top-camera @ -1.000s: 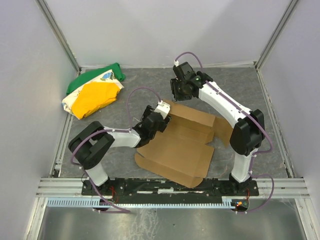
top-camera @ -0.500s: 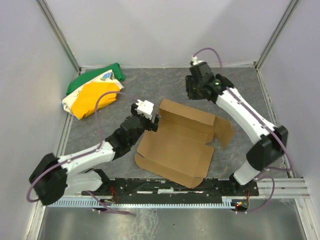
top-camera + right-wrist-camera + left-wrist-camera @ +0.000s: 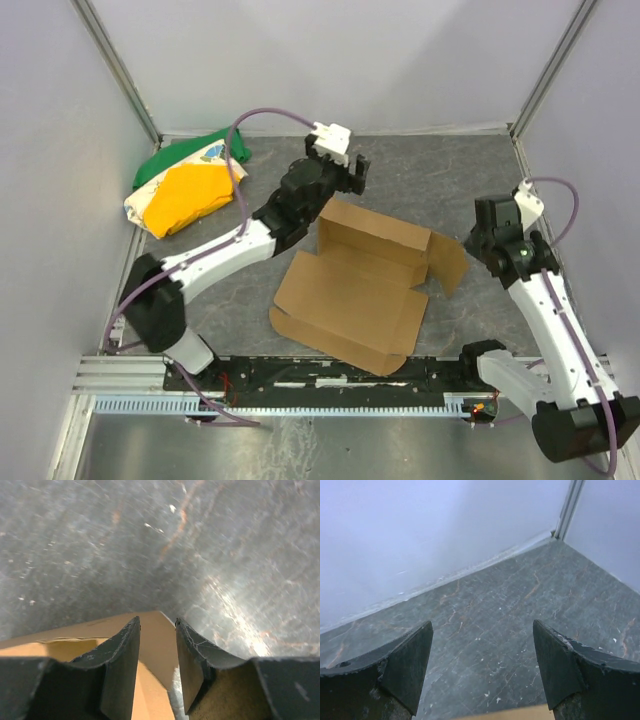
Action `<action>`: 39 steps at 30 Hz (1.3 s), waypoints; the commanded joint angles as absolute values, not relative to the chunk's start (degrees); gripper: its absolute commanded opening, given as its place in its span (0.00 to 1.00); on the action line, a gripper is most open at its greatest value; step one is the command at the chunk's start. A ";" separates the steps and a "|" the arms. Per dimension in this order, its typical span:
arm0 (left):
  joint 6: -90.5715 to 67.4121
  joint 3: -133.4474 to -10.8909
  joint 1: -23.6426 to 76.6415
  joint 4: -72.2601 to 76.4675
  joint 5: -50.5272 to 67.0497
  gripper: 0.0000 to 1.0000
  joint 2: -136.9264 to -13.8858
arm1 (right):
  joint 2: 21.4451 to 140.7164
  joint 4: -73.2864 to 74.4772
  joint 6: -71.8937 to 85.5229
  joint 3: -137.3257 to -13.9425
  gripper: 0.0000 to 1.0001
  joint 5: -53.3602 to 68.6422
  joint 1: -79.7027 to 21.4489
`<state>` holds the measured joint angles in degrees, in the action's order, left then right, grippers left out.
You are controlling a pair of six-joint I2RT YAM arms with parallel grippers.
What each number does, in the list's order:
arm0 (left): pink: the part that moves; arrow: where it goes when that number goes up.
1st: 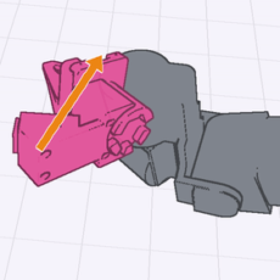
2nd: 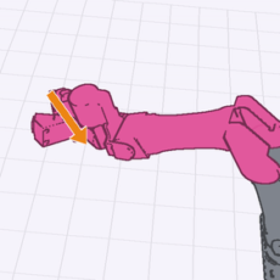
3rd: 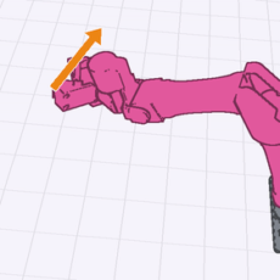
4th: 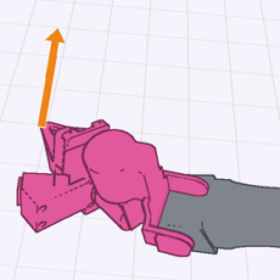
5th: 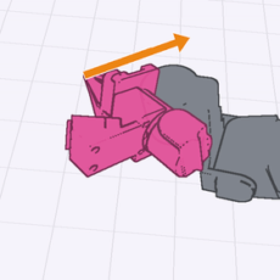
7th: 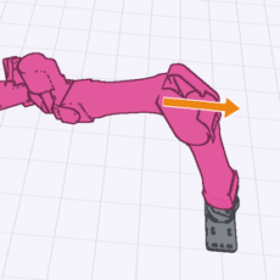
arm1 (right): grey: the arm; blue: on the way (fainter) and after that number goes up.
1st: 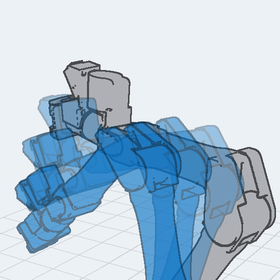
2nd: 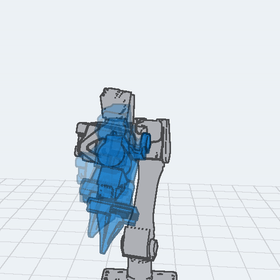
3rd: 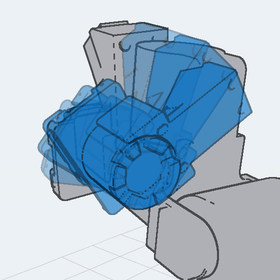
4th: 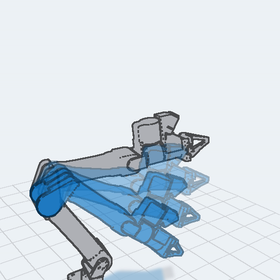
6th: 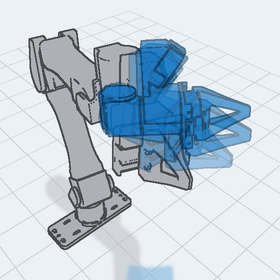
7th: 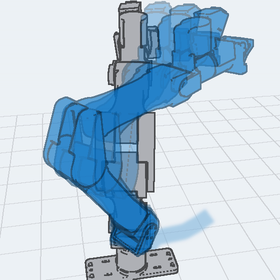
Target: Fold the paper box
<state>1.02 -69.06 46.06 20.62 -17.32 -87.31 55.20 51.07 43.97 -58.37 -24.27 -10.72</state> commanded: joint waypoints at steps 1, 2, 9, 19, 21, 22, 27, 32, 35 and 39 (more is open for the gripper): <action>2.96 -81.01 44.64 16.06 -12.65 0.87 -97.57 | 51.07 55.24 51.52 -53.21 0.43 -27.89 -10.80; 2.35 -83.73 44.34 13.93 -12.47 0.87 -99.96 | 50.45 55.49 52.15 -52.15 0.43 -27.77 -10.81; 0.66 -83.30 42.36 12.44 -11.37 0.86 -103.39 | 52.01 52.51 51.07 -48.39 0.42 -23.54 -10.77; -0.53 -75.85 41.31 14.29 -8.75 0.85 -101.11 | 57.78 44.33 44.13 -48.34 0.45 -11.79 -10.81; -1.01 -74.71 41.33 15.62 -7.74 0.85 -100.82 | 56.81 43.76 43.06 -48.51 0.46 -12.28 -10.80; -1.05 -74.32 41.32 16.32 -7.21 0.85 -100.82 | 56.26 43.00 42.14 -48.52 0.48 -11.99 -10.80; -0.78 -75.14 41.31 16.97 -6.01 0.85 -102.29 | 56.46 36.84 35.88 -49.44 0.64 -2.95 -10.81; -0.03 -75.84 40.81 16.69 -5.56 0.85 -102.78 | 62.09 35.08 29.68 -52.52 0.67 6.97 -10.81; 0.24 -76.43 40.26 16.04 -5.69 0.85 -103.00 | 64.35 32.51 28.43 -52.67 0.67 10.73 -10.81; 0.35 -76.77 39.18 15.28 -5.44 0.85 -103.01 | 66.94 27.46 28.22 -53.06 0.67 15.58 -10.81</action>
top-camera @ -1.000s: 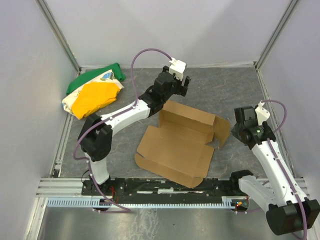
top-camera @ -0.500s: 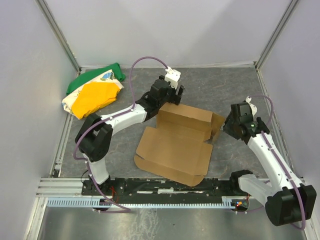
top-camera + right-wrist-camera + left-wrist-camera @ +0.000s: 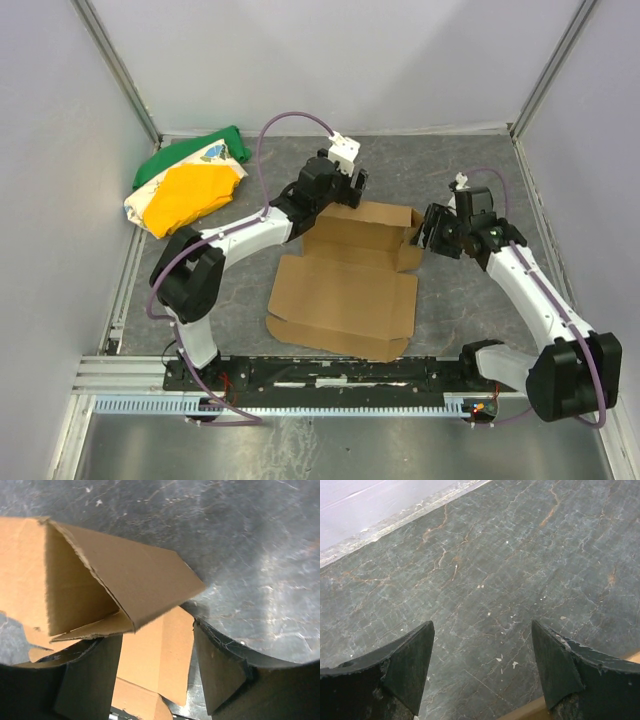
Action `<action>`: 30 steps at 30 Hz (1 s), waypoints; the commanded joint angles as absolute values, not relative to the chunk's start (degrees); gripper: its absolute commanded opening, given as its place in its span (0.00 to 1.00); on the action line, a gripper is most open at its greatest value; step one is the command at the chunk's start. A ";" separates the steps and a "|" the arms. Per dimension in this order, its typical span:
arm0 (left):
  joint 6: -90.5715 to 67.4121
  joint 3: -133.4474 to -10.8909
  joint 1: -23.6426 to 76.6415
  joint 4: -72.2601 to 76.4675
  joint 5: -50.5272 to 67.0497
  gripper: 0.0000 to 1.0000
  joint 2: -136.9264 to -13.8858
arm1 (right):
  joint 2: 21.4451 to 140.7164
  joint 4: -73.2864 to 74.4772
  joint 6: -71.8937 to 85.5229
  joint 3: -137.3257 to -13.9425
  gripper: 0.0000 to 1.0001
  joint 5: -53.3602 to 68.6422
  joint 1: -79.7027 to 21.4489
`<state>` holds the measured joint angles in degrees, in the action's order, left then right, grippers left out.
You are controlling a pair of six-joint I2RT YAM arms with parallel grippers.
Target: Fold the paper box
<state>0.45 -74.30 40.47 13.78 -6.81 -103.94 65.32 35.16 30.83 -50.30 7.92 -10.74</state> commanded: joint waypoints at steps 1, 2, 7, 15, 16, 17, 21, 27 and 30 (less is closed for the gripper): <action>0.32 -76.88 38.98 14.91 -5.37 0.85 -103.01 | 67.77 26.57 28.14 -53.49 0.67 17.00 -10.73; 0.35 -76.98 38.84 14.36 -5.25 0.85 -103.01 | 68.63 25.90 28.13 -53.86 0.67 17.95 -10.80; 0.61 -76.32 38.56 14.13 -4.66 0.85 -102.66 | 71.54 24.27 26.78 -54.84 0.66 22.19 -10.80; -0.58 -74.00 38.58 14.86 -2.79 0.84 -102.32 | 71.21 22.31 23.66 -52.27 0.67 23.38 -11.16; -0.65 -73.53 38.63 15.01 -2.67 0.84 -102.19 | 71.35 21.76 23.39 -51.72 0.67 23.23 -11.40; -0.77 -73.08 38.59 15.14 -2.54 0.84 -102.11 | 71.46 20.80 23.12 -51.04 0.67 23.23 -11.64; -1.33 -71.47 38.58 15.46 -2.06 0.83 -101.42 | 70.55 13.48 22.30 -45.88 0.66 20.42 -13.88; -2.72 -68.77 38.58 16.51 -1.03 0.83 -99.42 | 68.93 -0.59 23.06 -36.20 0.65 14.31 -18.07; -3.53 -67.41 38.58 16.52 0.25 0.82 -98.40 | 67.28 -8.22 22.86 -30.64 0.65 10.41 -19.66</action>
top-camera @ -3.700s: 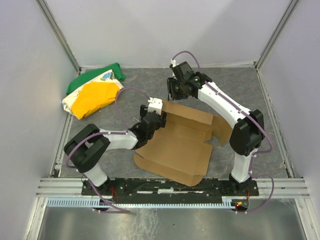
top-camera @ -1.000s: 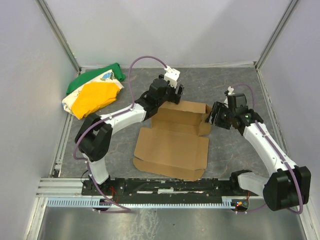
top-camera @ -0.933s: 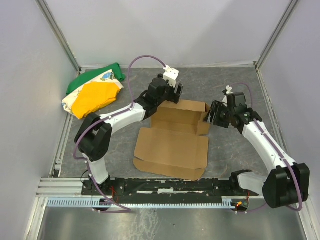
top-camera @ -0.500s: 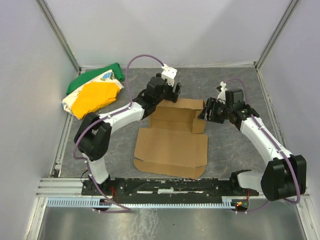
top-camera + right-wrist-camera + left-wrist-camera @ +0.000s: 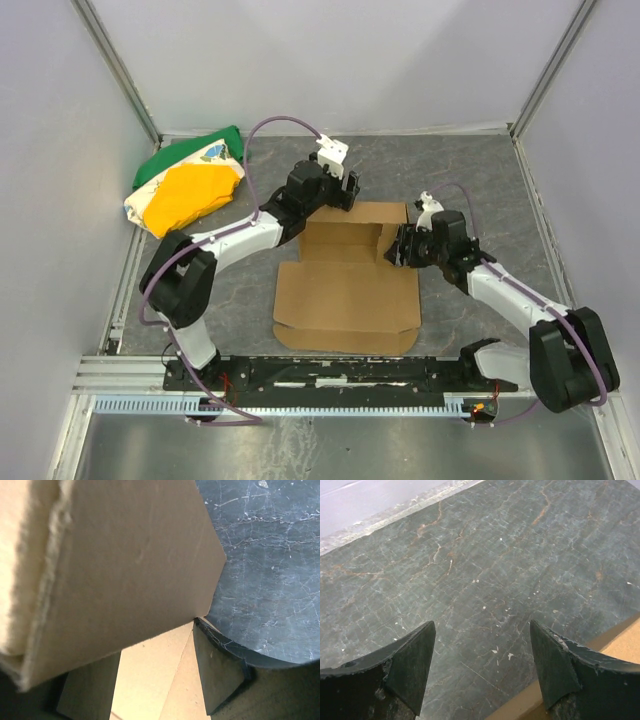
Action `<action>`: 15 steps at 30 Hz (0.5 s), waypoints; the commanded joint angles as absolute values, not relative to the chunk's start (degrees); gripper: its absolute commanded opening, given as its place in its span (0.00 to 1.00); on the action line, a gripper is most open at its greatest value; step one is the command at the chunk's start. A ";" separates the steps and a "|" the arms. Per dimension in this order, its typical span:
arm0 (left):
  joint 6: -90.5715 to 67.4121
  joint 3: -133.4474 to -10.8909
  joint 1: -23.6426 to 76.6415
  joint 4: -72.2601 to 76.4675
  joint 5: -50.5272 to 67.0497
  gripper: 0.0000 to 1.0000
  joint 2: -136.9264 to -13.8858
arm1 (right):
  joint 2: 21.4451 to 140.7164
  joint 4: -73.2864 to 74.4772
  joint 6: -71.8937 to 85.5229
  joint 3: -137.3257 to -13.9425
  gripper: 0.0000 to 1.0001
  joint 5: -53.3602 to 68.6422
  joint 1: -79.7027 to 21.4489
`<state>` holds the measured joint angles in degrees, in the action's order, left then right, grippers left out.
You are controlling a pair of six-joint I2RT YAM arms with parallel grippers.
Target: Fold the paper box
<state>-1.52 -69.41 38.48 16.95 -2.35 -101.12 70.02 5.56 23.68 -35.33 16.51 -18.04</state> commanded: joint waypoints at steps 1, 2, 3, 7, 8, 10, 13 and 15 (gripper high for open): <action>-3.62 -67.15 38.58 16.22 0.82 0.82 -98.11 | 67.09 -10.16 22.64 -29.57 0.66 9.03 -19.90; -3.64 -67.01 38.58 15.85 1.25 0.82 -97.65 | 66.89 -12.66 22.20 -28.43 0.66 8.23 -20.07; -3.41 -66.85 38.59 15.40 1.86 0.82 -97.24 | 66.76 -14.46 21.90 -27.25 0.66 7.37 -20.15; -0.85 -65.59 38.55 14.51 2.45 0.82 -94.72 | 66.13 -20.87 22.37 -24.10 0.66 5.54 -20.60; -0.17 -65.04 38.57 14.55 1.60 0.83 -93.95 | 65.86 -21.28 22.34 -23.85 0.66 5.58 -20.65; 0.80 -63.69 38.58 15.28 -0.23 0.83 -92.42 | 65.39 -20.78 21.87 -24.21 0.66 5.44 -21.18; 2.21 -62.34 38.50 16.44 -1.00 0.84 -90.91 | 64.27 -19.22 20.21 -24.85 0.66 5.12 -21.67; 3.20 -62.24 38.52 16.18 -1.82 0.84 -90.30 | 63.33 -18.28 19.42 -25.32 0.66 5.37 -21.87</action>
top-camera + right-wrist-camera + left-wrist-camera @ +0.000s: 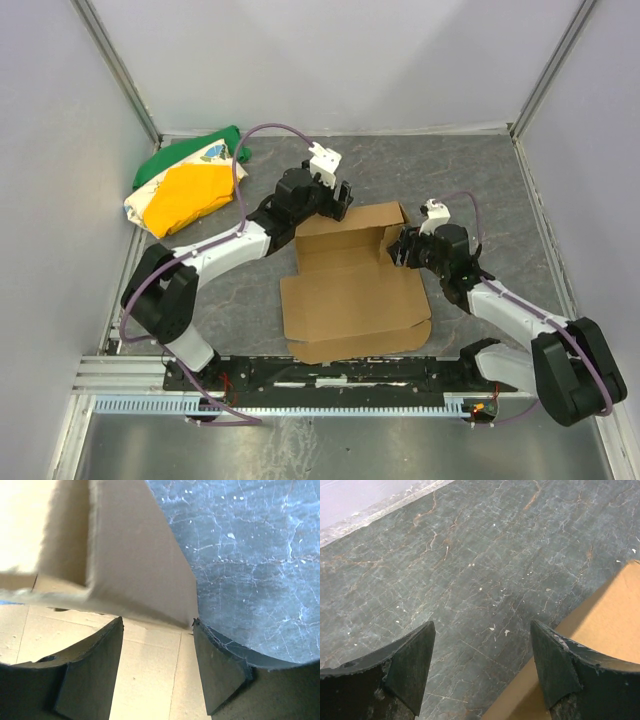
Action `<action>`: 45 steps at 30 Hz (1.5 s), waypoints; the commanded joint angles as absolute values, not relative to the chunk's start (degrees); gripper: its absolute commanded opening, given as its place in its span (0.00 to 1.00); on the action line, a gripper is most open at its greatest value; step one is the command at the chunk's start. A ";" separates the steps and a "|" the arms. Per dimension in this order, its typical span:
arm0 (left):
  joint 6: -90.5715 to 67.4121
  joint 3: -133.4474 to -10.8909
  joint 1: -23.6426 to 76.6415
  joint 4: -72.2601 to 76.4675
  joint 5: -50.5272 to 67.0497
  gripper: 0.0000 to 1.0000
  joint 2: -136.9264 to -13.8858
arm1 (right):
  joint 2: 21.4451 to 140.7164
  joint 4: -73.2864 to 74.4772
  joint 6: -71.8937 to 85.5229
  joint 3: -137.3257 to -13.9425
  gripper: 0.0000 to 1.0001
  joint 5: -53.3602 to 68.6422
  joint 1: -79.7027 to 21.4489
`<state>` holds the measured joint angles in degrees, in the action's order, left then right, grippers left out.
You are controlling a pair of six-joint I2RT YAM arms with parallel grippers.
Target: Fold the paper box
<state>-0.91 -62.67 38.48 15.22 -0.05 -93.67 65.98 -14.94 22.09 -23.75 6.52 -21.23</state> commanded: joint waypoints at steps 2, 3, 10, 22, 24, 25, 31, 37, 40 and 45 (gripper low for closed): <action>3.74 -62.06 38.41 16.17 -2.63 0.84 -89.50 | 62.34 -17.85 19.04 -25.39 0.66 5.95 -21.98; 3.77 -61.98 38.34 16.17 -2.66 0.84 -89.30 | 61.77 -17.91 19.07 -25.33 0.66 6.06 -22.09; 3.57 -61.26 38.10 16.35 -1.92 0.84 -88.46 | 61.91 -19.93 18.56 -24.79 0.66 6.72 -22.31; 2.40 -61.48 37.95 16.44 -0.36 0.84 -90.47 | 66.98 -28.82 18.50 -24.05 0.59 4.38 -22.88; 2.21 -61.50 37.97 16.44 -0.52 0.84 -90.65 | 67.13 -30.03 18.24 -23.90 0.59 3.91 -22.95; 2.15 -61.60 37.97 16.44 -0.71 0.84 -90.84 | 67.09 -30.46 18.00 -23.83 0.59 3.81 -23.01; 1.61 -64.22 37.85 15.50 0.21 0.84 -92.67 | 67.90 -31.27 17.59 -23.89 0.60 3.93 -23.15; 0.66 -67.31 37.88 13.88 0.27 0.83 -94.83 | 69.13 -31.66 17.75 -24.72 0.62 5.68 -23.33; 0.45 -68.81 37.82 13.15 0.03 0.83 -96.17 | 69.84 -32.09 17.84 -25.19 0.63 5.65 -23.33; 0.29 -71.61 37.80 11.11 0.22 0.82 -97.85 | 71.45 -32.42 17.28 -26.34 0.63 5.89 -23.45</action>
